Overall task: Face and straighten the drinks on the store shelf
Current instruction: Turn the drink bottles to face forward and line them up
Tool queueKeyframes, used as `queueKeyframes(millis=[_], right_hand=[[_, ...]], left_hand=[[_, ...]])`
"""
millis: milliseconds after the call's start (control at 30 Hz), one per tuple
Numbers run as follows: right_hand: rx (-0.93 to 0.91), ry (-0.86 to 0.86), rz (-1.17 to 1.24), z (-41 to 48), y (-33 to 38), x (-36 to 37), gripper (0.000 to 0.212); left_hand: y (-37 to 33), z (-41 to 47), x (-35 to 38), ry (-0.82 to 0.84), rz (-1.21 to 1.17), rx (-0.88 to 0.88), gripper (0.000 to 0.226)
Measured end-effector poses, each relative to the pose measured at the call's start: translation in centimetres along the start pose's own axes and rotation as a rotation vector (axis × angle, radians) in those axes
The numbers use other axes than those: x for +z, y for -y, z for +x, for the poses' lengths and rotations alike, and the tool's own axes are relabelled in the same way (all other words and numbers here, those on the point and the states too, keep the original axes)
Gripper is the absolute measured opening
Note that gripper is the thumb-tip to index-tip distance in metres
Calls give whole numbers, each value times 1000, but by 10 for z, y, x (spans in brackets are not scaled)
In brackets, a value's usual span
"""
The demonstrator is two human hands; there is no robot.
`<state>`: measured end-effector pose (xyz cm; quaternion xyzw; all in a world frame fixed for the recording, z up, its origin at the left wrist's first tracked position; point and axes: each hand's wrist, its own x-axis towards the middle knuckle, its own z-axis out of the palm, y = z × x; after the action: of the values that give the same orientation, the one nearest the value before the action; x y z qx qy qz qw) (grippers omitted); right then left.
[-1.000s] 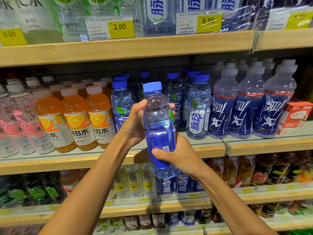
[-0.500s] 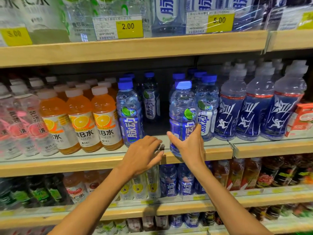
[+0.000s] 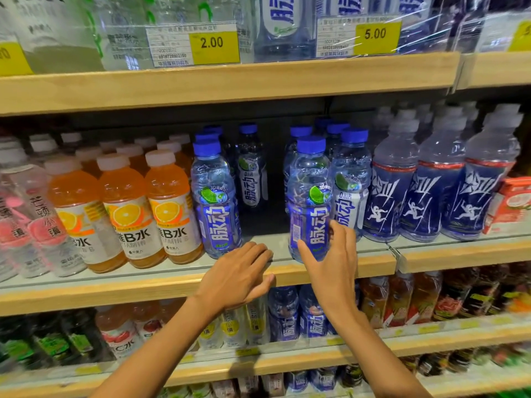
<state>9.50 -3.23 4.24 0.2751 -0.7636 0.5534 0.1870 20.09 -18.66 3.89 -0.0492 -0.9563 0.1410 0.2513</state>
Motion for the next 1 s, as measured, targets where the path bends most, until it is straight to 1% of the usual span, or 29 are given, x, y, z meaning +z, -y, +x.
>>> queueKeyframes(millis=[133,333,400,500,567,633,767,867,933,1000], right_hand=[[21,15,-85,10,3,11,62],[101,44,-177,26,10,30,62],[98,40,-205,29,11,35,57],[112,42,-267,38,12,43,39],[140,50,-323,45,13,49,32],[162,61,-398,51,12,54,29],[168,76,-480,60,10,61,32],[170,88,-478,63,10,62,34],[165,86,-446,59,9,58,31],[89,50,-373,50,8,50,26]], left_hand=[[0,0,0,-5,-5,-4,46],[0,-1,2,-23,-17,-11,48],[0,-2,3,-35,-12,-6,48],[1,-2,5,-50,0,0,48],[1,-2,6,-61,6,0,48],[1,-3,6,-68,17,4,48],[0,-4,5,-89,30,13,45],[-1,-11,3,-147,15,7,38],[1,-23,4,-223,35,6,32],[7,-40,6,-324,83,3,27]])
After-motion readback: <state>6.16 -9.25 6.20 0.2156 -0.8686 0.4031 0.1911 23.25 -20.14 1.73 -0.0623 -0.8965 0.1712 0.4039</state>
